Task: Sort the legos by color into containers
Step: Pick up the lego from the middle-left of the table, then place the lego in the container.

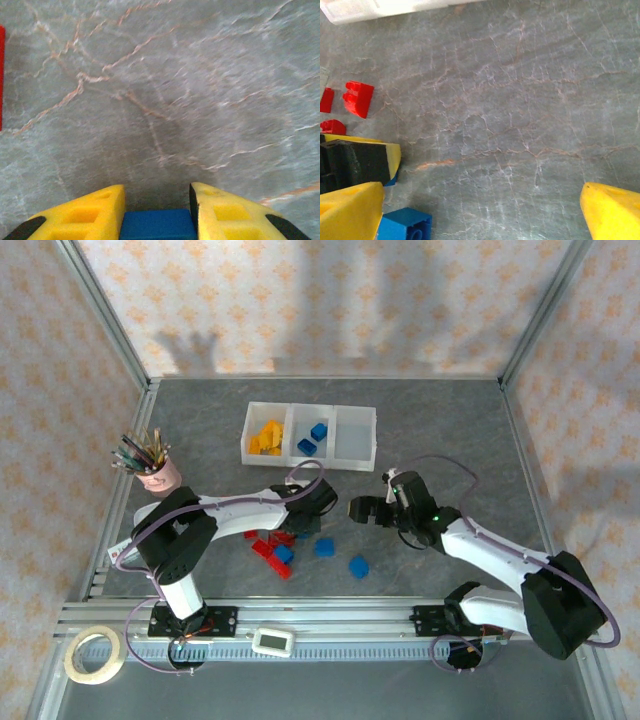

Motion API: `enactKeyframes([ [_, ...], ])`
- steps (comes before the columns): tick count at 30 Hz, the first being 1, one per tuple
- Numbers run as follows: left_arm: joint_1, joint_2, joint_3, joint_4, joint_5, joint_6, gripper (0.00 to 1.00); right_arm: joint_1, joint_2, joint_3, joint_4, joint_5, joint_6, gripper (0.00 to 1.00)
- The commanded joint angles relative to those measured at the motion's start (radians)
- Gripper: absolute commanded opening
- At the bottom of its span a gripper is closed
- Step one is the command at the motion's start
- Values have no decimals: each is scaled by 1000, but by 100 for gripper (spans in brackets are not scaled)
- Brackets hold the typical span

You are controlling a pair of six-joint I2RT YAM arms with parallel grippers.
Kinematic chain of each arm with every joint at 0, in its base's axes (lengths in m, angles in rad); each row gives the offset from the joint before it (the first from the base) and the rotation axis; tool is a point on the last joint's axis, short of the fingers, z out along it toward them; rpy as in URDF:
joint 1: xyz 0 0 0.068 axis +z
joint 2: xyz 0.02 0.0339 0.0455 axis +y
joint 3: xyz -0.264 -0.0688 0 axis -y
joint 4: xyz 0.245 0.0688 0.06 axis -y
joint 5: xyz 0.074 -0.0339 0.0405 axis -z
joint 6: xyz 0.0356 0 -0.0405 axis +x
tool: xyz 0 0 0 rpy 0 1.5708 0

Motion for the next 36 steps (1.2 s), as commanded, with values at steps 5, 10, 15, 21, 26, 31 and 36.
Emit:
enactKeyframes([
  [5,42,-38,187,-67,-78,90,35,7,-15,118,-66,56,-25,100],
  [10,135,1,336,-101,-149,154,34,-1,-8,185,-86,123,-13,100],
  [15,196,102,508,-98,-258,229,34,-22,34,236,-82,143,12,100],
  [21,267,311,726,-79,-302,286,35,-51,69,247,-77,139,32,100],
  [26,308,502,945,-126,-323,309,35,-62,70,241,-74,139,31,100],
  [31,327,617,1095,-151,-356,349,40,-69,75,245,-77,134,27,100],
  [36,331,612,1115,-150,-341,365,52,-69,69,256,-76,127,20,100],
])
